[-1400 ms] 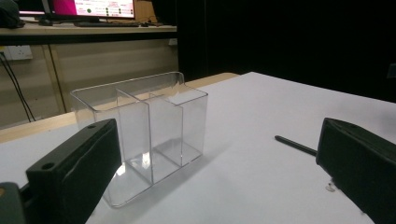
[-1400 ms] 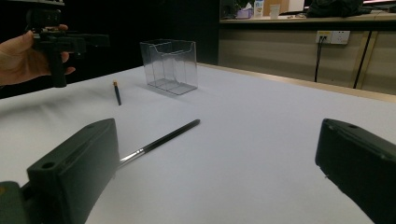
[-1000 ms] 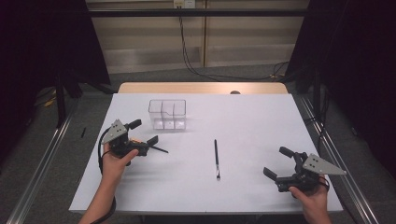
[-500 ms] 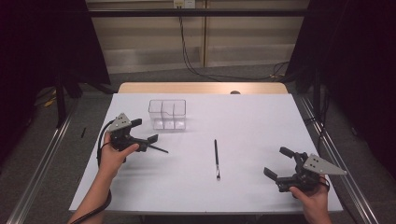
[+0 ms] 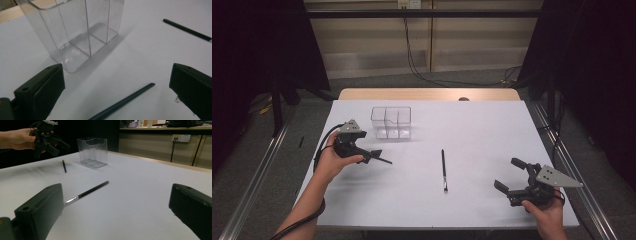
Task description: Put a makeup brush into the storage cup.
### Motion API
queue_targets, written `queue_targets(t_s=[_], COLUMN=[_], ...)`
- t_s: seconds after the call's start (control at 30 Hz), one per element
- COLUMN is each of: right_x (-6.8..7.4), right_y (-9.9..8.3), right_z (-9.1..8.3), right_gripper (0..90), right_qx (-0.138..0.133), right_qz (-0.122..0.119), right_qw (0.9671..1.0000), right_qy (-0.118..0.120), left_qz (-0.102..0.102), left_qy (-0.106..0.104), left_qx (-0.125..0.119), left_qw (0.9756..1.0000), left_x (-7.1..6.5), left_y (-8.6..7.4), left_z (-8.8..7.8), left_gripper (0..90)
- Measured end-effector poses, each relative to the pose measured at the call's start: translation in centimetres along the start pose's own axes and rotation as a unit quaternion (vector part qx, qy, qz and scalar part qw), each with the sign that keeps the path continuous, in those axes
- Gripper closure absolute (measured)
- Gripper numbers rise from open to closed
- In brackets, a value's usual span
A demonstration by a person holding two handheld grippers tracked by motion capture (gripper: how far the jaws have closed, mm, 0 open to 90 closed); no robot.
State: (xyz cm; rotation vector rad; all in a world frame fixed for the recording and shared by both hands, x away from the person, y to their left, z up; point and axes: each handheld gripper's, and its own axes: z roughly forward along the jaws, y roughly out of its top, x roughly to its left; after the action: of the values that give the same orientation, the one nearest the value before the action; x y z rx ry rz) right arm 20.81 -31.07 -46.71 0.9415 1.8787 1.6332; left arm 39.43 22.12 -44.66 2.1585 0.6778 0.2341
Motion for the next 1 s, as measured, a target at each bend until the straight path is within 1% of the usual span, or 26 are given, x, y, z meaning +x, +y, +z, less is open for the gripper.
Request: queue_targets(t_s=[0.07,0.13,0.17,0.23,0.27,0.3,0.33,0.37,0.4,0.43,0.47,0.5,0.53,0.57,0.6,0.63,0.67,0.7,0.77,0.8,0.83,0.87,0.93,1.0], right_x=[0.0,0.0,0.0,0.0,0.0,0.0,0.0,0.0,0.0,0.0,0.0,0.0,0.0,-0.1,-0.1,-0.1,-0.1,-0.1,-0.1,-0.1,-0.1,-0.1,-0.1,-0.1], right_y=[0.0,0.0,0.0,0.0,0.0,0.0,0.0,0.0,0.0,0.0,-0.1,-0.1,-0.1,-0.1,-0.1,-0.1,-0.1,-0.1,-0.1,-0.1,-0.1,-0.1,-0.1,-0.1], right_z=[0.0,0.0,0.0,0.0,0.0,0.0,0.0,0.0,0.0,0.0,0.0,0.0,0.0,0.0,0.0,0.0,0.0,0.0,0.0,-0.1,-0.1,-0.1,-0.1,-0.1], right_gripper=[0.0,0.0,0.0,0.0,0.0,0.0,0.0,0.0,0.0,0.0,0.0,0.0,0.0,0.0,0.0,0.0,0.0,0.0,0.0,0.0,0.0,0.0,0.0,0.0], right_qx=[0.0,0.0,0.0,0.001,0.001,0.001,0.001,0.002,0.002,0.002,0.002,0.002,0.002,0.003,0.003,0.003,0.002,0.002,0.004,0.004,0.004,0.003,0.003,0.003], right_qz=[-0.001,-0.001,-0.001,-0.001,-0.001,-0.001,-0.001,0.0,0.0,0.0,0.0,0.0,0.0,0.0,0.0,0.0,0.001,0.001,0.002,0.003,0.003,0.001,0.001,0.002], right_qw=[1.0,1.0,1.0,1.0,1.0,1.0,1.0,1.0,1.0,1.0,1.0,1.0,1.0,1.0,1.0,1.0,1.0,1.0,1.0,1.0,1.0,1.0,1.0,1.0], right_qy=[0.002,0.001,0.002,0.002,0.002,0.002,0.002,0.002,0.002,0.002,0.003,0.003,0.002,0.002,0.002,0.002,0.003,0.003,0.003,0.003,0.003,0.003,0.002,0.003], left_qz=[0.002,0.012,0.009,0.016,0.016,0.017,0.019,0.015,0.015,0.013,0.01,0.01,0.018,0.019,0.022,0.015,0.026,0.026,0.029,0.038,0.038,0.046,0.046,0.052], left_qy=[-0.004,-0.002,-0.006,-0.005,-0.005,-0.007,-0.007,-0.009,-0.009,-0.015,-0.015,-0.015,-0.016,-0.016,-0.016,-0.017,-0.02,-0.02,-0.019,-0.02,-0.02,-0.02,-0.02,-0.019], left_qx=[0.016,0.036,0.044,0.064,0.073,0.085,0.101,0.106,0.106,0.118,0.135,0.135,0.149,0.153,0.16,0.161,0.172,0.172,0.181,0.193,0.193,0.209,0.21,0.218], left_qw=[0.9999,0.9993,0.999,0.9978,0.9972,0.9963,0.9947,0.9942,0.9942,0.9928,0.9906,0.9906,0.9886,0.9879,0.9867,0.9867,0.9845,0.9845,0.9828,0.9803,0.9803,0.9767,0.9765,0.9743], left_x=[0.1,0.2,0.2,0.3,0.3,0.5,0.7,0.7,0.7,0.9,1.0,1.0,1.1,1.1,1.2,1.2,1.4,1.4,1.4,1.4,1.4,1.4,1.4,1.4], left_y=[0.1,0.3,0.4,0.5,0.5,0.5,0.6,0.6,0.6,0.7,0.7,0.7,0.9,1.0,1.1,1.2,1.4,1.4,1.5,1.6,1.6,1.6,1.6,1.7], left_z=[0.1,0.1,0.2,0.3,0.4,0.5,0.6,0.6,0.6,0.7,0.8,0.8,0.8,0.9,0.9,0.9,0.9,0.9,1.0,1.2,1.2,1.4,1.6,1.7], left_gripper=[0.0,0.0,0.0,0.0,0.0,0.0,0.0,0.0,0.0,0.0,0.4,0.8,0.9,1.2,1.2,1.2,2.4,2.5,2.8,3.2,3.6,3.7,4.8,5.1])
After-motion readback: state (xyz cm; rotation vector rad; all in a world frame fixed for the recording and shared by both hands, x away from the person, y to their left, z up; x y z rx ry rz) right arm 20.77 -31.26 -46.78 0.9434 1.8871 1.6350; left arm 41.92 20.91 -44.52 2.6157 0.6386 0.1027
